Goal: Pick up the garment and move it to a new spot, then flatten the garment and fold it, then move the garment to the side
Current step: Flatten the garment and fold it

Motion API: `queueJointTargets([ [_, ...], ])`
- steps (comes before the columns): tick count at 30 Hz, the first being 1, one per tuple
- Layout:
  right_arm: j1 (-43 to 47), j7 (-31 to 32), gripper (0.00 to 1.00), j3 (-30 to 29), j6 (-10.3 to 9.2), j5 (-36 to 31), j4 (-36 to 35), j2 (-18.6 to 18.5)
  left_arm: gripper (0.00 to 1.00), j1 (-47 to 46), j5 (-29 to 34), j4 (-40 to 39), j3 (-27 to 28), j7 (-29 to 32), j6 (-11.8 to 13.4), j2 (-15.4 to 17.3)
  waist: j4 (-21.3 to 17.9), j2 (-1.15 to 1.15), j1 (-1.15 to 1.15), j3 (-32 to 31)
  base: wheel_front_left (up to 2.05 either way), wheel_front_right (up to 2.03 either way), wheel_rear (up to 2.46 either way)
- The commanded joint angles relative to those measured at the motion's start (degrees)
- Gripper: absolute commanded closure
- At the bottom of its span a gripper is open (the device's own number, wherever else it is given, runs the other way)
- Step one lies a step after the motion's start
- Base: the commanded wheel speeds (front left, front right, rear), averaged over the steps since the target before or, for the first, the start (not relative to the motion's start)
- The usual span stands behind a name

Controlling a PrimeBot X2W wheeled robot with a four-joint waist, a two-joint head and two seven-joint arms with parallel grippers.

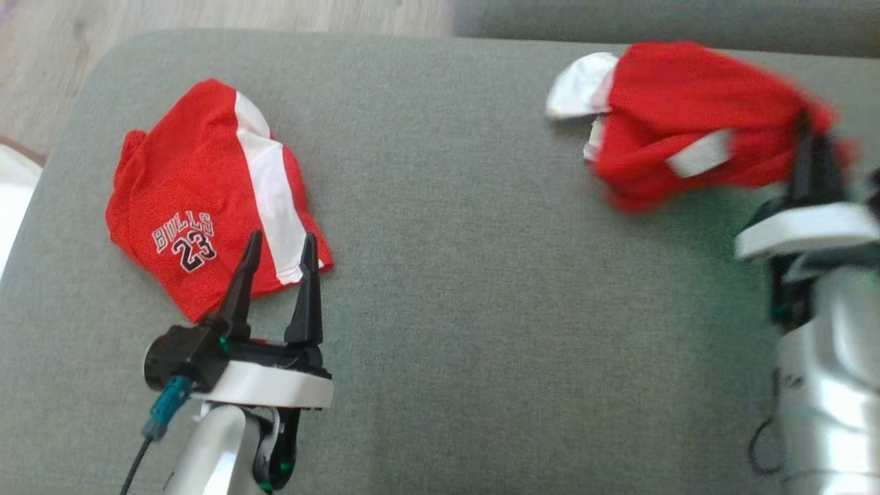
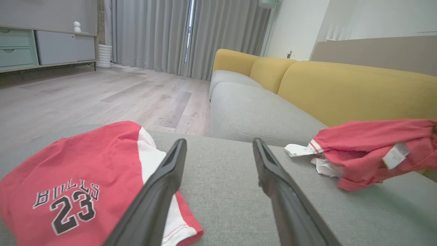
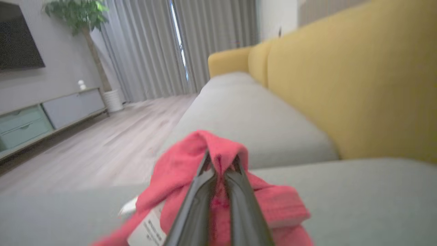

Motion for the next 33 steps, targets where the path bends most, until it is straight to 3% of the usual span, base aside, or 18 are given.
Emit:
queueJointTargets([
  [1, -3.9, -0.4, 1.00, -2.4, -0.04, -3.3, -4.3, -0.2, 0.00, -0.8, 0.3, -1.8, 2.8, -0.5, -0.2, 0.2, -0.7, 0.00, 0.00, -1.4, 0.00, 0.00, 0.00],
  [6, -4.6, 1.4, 1.00, -9.2, -0.04, -6.7, -8.8, -0.2, 0.00, 0.2, 0.5, -1.9, 3.4, -0.5, -0.4, -0.5, -1.3, 0.00, 0.00, -3.0, 0.00, 0.00, 0.00],
  [12, -2.7, 1.1, 1.00, 2.5, -0.04, -2.7, -14.8, -0.2, 0.00, 0.6, 0.7, -2.1, 3.8, -0.5, -0.8, -1.0, -1.9, 0.00, 0.00, -3.8, 0.00, 0.00, 0.00],
  [24, 2.0, 3.3, 1.00, 20.1, -0.04, 8.4, -22.2, -0.2, 0.00, 1.9, 1.2, -1.6, 4.3, -0.5, -1.3, -1.4, -1.1, 0.00, 0.00, -5.6, 0.00, 0.00, 0.00],
  [30, -2.0, 4.8, 1.00, 30.8, -0.04, 20.9, -28.9, -0.2, 0.00, 3.0, 1.4, -1.4, 4.4, -0.5, -1.4, -1.5, -1.8, 0.00, 0.00, -7.3, 0.00, 0.00, 0.00],
  [33, -4.9, 3.7, 1.00, 31.5, -0.04, 28.7, -31.7, -0.2, 0.00, 3.8, 1.4, -1.3, 4.4, -0.5, -1.4, -1.6, -2.1, 0.00, 0.00, -8.1, 0.00, 0.00, 0.00],
])
